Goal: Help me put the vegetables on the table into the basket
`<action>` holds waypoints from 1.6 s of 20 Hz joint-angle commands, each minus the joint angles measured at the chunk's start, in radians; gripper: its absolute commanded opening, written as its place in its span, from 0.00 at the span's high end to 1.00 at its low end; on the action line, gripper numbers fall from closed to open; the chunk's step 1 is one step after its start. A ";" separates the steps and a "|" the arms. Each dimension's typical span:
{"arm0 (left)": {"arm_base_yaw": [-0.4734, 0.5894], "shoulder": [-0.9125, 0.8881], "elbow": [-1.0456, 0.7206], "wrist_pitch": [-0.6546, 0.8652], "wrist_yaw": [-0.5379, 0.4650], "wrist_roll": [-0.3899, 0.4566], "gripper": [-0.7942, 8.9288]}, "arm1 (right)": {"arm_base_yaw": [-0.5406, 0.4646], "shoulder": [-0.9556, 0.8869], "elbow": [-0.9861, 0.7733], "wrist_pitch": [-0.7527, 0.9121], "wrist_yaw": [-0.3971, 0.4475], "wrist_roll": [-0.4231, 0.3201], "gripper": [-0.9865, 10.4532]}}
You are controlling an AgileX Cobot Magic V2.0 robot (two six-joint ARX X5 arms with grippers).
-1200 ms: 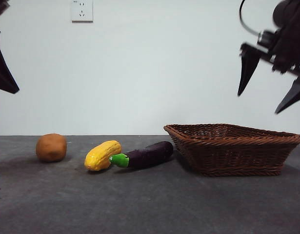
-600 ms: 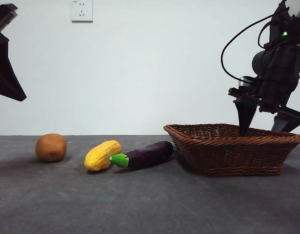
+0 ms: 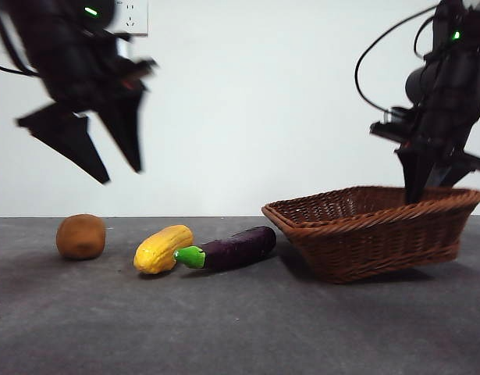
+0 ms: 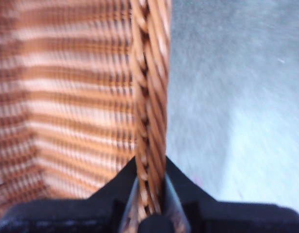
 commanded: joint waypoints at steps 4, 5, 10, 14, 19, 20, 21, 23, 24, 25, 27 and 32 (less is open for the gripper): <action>-0.057 0.216 0.192 -0.021 -0.045 -0.019 0.36 | 0.000 -0.183 -0.001 -0.074 0.126 -0.023 0.92; -0.058 0.253 0.225 -0.038 -0.055 -0.019 0.36 | 0.000 -0.223 -0.001 -0.079 0.137 -0.023 0.92; -0.060 0.364 0.262 -0.023 -0.066 -0.039 0.41 | 0.000 -0.402 -0.001 -0.126 0.172 -0.023 0.92; -0.060 0.389 0.262 -0.014 -0.095 -0.036 0.49 | 0.000 -0.476 -0.001 -0.158 0.174 -0.024 0.92; -0.063 0.389 0.262 -0.019 -0.110 -0.013 0.81 | 0.000 -0.515 -0.001 -0.185 0.178 -0.025 0.92; -0.068 0.389 0.262 -0.015 -0.114 -0.005 0.85 | 0.000 -0.516 -0.001 -0.190 0.178 -0.025 0.92; -0.071 0.389 0.262 -0.002 -0.113 0.001 0.91 | 0.000 -0.518 -0.001 -0.195 0.178 -0.025 0.92; -0.076 0.389 0.262 0.016 -0.113 0.002 0.93 | 0.000 -0.518 -0.001 -0.205 0.178 -0.025 0.92; -0.075 0.389 0.265 0.016 -0.108 0.009 0.93 | 0.000 -0.518 -0.001 -0.206 0.178 -0.024 0.92; -0.075 0.388 0.278 -0.003 -0.105 0.012 0.93 | 0.000 -0.518 -0.001 -0.204 0.179 -0.022 0.92; -0.074 0.385 0.343 -0.074 -0.076 0.022 0.93 | 0.000 -0.518 -0.001 -0.195 0.180 -0.002 0.92; -0.084 0.384 0.704 -0.324 -0.002 0.047 0.93 | 0.009 -0.510 -0.002 -0.113 0.197 0.109 0.92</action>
